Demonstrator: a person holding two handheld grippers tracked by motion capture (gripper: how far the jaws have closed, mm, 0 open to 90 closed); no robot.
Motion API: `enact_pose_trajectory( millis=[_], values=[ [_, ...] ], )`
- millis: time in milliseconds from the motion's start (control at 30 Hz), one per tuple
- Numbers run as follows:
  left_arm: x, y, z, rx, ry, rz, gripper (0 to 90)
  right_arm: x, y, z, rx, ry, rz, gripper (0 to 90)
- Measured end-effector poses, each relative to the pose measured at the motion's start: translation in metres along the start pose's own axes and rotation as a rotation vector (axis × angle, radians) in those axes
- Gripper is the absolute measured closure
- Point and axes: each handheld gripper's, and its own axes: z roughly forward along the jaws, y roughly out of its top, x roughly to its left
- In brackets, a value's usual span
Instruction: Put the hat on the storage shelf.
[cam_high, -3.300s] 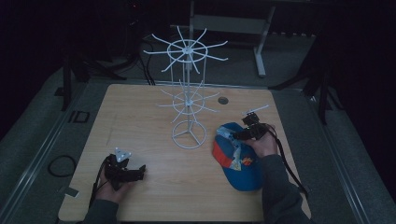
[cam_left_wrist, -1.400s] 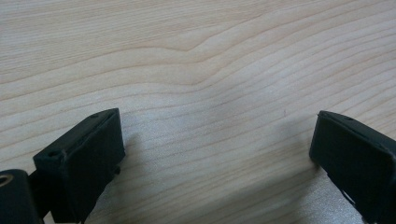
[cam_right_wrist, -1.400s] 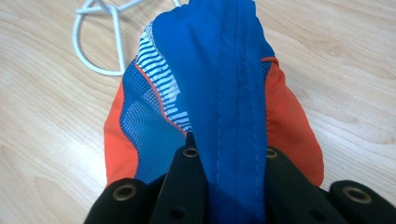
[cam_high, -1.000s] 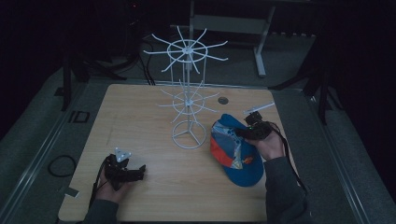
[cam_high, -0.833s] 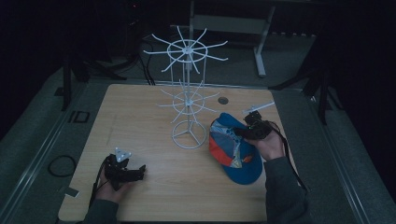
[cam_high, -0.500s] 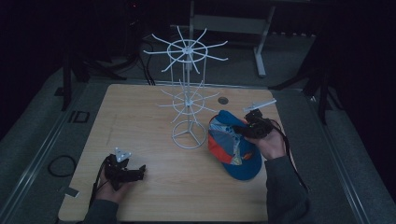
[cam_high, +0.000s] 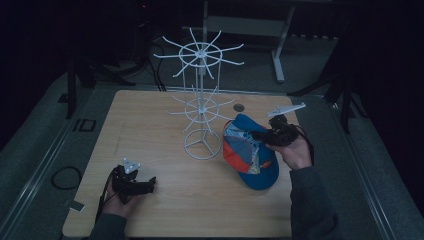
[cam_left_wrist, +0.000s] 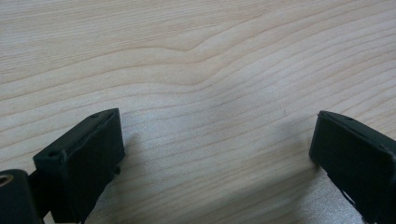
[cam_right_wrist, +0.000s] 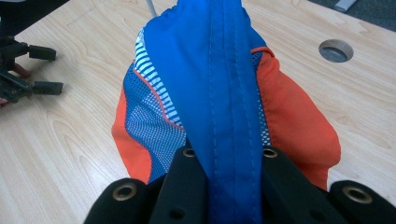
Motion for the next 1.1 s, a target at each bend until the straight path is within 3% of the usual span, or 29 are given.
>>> enact_pose_trajectory(
  millis=[300, 1100],
  values=[
    [0.0, 0.0, 0.0, 0.0, 0.0, 0.0, 3.2, -0.002, 0.003, -0.012, -0.033, 0.022, -0.006, 87.8],
    [0.0, 0.0, 0.0, 0.0, 0.0, 0.0, 3.1, -0.007, 0.009, -0.036, -0.081, 0.0, -0.033, 87.8]
  ],
)
